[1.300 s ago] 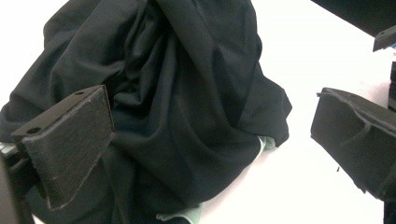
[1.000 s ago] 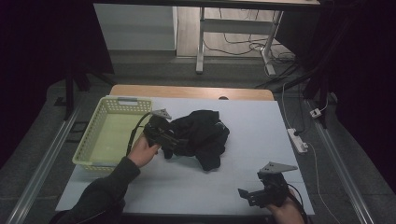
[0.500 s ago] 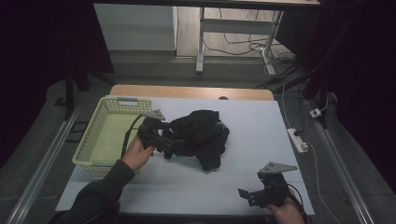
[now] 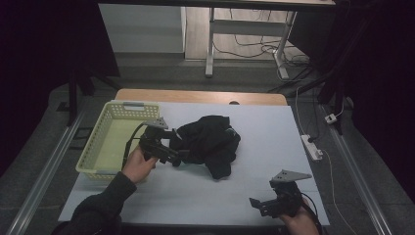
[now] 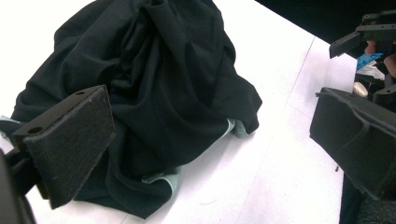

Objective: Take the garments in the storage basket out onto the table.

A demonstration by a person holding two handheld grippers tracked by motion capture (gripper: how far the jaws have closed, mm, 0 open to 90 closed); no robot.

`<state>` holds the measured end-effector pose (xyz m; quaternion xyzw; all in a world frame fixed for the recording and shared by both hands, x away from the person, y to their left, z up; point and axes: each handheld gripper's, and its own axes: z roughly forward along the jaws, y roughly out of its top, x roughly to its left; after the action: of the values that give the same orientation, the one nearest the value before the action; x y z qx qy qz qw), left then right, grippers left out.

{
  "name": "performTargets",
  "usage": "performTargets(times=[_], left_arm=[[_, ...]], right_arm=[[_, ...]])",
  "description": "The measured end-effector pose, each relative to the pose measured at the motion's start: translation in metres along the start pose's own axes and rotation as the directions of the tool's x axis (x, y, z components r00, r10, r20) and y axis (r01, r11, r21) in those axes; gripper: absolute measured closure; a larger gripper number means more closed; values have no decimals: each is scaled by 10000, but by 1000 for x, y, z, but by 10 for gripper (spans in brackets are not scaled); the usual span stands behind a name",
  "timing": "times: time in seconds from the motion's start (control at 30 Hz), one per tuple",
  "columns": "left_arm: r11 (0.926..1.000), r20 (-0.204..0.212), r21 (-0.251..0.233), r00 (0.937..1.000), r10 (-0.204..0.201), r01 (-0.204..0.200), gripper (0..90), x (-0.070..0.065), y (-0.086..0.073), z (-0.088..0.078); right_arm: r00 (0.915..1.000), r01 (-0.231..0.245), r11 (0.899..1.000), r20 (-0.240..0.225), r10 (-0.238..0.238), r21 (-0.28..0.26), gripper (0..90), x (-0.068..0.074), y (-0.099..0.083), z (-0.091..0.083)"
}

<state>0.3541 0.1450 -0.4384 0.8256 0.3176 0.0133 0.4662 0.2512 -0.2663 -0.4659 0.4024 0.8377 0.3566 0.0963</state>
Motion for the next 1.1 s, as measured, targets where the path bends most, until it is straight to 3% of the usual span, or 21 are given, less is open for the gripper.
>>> performTargets(times=[1.1], left_arm=[[9993, 143, -161, 9993, -333, 335, 0, -13, -22, -37]], right_arm=[[10000, 77, 9999, -7, -77, 69, 2, 1, 0, 0]])
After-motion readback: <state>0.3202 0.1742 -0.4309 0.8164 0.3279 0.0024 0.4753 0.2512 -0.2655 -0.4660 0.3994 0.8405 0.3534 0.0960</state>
